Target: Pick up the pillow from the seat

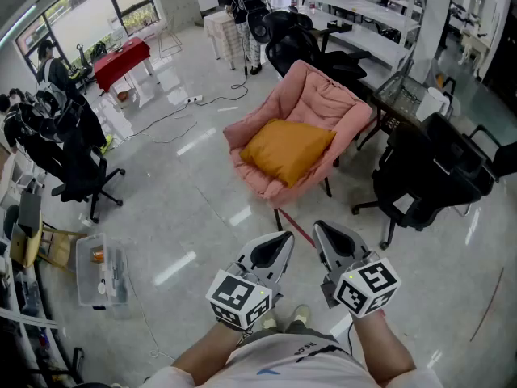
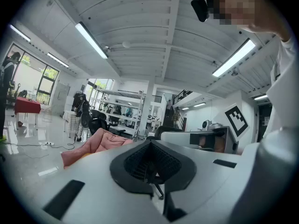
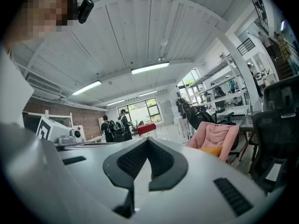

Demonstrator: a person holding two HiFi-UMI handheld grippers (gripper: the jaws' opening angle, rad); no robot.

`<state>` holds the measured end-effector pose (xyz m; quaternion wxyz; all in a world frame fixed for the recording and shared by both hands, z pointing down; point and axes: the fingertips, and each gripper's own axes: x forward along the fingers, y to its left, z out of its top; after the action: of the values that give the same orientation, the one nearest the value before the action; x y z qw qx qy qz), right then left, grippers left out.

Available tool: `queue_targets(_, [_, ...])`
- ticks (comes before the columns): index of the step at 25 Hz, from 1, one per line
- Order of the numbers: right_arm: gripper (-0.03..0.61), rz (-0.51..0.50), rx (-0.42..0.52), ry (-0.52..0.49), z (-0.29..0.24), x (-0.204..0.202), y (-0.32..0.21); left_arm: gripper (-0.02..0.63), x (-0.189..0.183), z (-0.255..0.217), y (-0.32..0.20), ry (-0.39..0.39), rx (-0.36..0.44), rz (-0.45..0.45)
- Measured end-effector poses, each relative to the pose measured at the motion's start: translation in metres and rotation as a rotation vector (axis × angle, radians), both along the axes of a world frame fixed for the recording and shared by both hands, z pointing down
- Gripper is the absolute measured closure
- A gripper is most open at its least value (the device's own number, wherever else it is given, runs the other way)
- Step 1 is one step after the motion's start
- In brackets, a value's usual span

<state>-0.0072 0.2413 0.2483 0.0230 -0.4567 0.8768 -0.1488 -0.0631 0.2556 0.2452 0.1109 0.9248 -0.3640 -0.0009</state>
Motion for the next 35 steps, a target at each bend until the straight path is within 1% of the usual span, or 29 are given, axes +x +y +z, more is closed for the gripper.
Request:
queue_targets(10, [0.563,-0.006,-0.004,-0.002,0.003,0.007,0.002,0.603,0.008,0.004,0.002,-0.003,-0.002,-0.004])
queue_targets(13, [0.563,-0.023,-0.024,-0.035,0.004,0.008,0.001,0.603,0.011,0.006,0.001,-0.011,-0.005,-0.001])
queue_targets(15, [0.563,-0.018,-0.039,-0.061,0.003,0.010,-0.002,0.603,0.012,0.007,-0.001,-0.017,-0.009,-0.002])
queue_targets(24, [0.561,-0.005,-0.040,-0.108,0.001,0.035,-0.005,0.603,0.030,0.012,-0.005,-0.057,0.010,-0.018])
queue_targets(30, [0.561,-0.009,-0.013,-0.114,-0.004,0.051,-0.004,0.603,0.043,0.012,-0.005,-0.053,0.020,-0.030])
queue_targets(35, [0.561,0.000,-0.023,-0.130,0.002,0.068,-0.009,0.603,0.059,0.020,-0.007,-0.070,0.011,-0.032])
